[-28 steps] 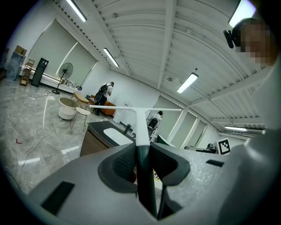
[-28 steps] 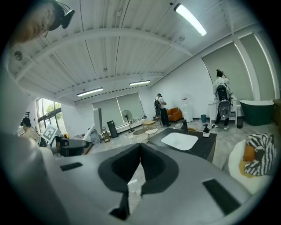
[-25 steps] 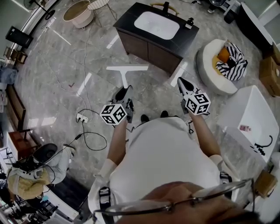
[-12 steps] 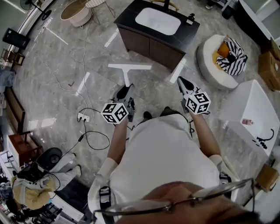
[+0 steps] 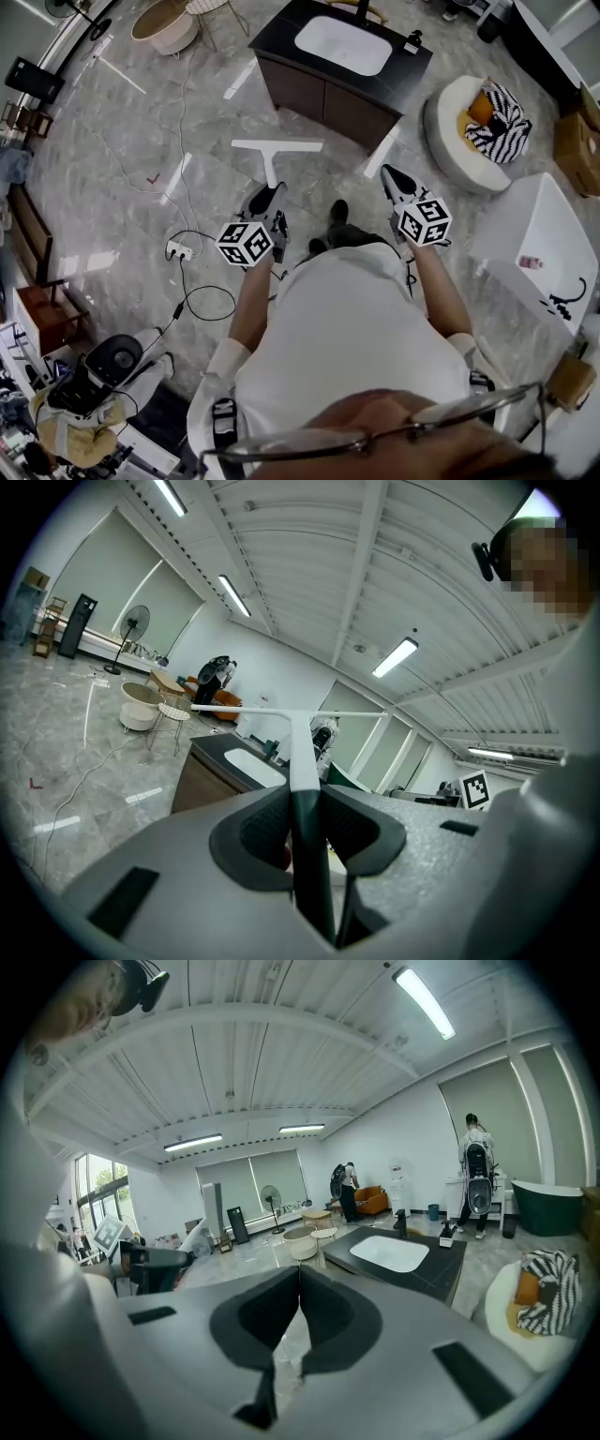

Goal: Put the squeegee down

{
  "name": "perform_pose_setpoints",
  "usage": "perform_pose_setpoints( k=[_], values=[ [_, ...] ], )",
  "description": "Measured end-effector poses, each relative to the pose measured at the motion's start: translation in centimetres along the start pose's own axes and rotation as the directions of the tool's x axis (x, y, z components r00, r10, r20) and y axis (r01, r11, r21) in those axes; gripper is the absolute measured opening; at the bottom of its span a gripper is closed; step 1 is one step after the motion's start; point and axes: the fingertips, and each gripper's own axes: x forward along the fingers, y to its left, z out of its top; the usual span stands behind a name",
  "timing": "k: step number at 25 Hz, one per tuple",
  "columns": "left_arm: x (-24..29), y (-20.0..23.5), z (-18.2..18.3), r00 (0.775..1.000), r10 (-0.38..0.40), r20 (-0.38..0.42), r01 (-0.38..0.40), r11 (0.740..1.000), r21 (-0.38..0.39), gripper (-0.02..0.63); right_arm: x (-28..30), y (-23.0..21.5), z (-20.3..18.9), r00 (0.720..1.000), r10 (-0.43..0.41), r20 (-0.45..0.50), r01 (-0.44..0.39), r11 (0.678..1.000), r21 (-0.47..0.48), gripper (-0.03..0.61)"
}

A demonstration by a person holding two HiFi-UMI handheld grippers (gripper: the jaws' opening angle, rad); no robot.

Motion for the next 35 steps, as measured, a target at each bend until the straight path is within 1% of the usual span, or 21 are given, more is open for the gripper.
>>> perform_pose_setpoints(
  k=[6,11,24,30,35],
  values=[
    [1.6,1.1,0.9,1.0,0.011,0.008,-0.011,1.0,-0.009,0.094,2.5,-1.4,-0.1,1.0,0.011,-0.023,-0.01,1.0,0.013,0.005],
    [4.3,2.5,2.3,1.0,0.028,0.008,-0.028,1.0,-0.006,0.094,6.0,-2.7,1.3,0.999,0.041,-0.028,-0.041,0.999,0.019,0.005],
    [12.0,5.0,6.8,0.996,0.083,0.027,-0.083,0.996,0.007,0.094,14.3,-8.4,4.3,0.994,0.104,-0.044,-0.102,0.994,0.05,0.005],
    [15.6,5.1,7.7,0.994,0.101,0.038,-0.101,0.995,-0.002,0.094,16.6,-11.4,5.1,0.989,0.136,-0.056,-0.134,0.99,0.046,0.005],
    [18.0,4.9,8.4,0.993,0.11,0.053,-0.109,0.994,-0.015,0.094,17.6,-14.0,5.9,0.988,0.144,-0.057,-0.142,0.989,0.046,0.005]
  ],
)
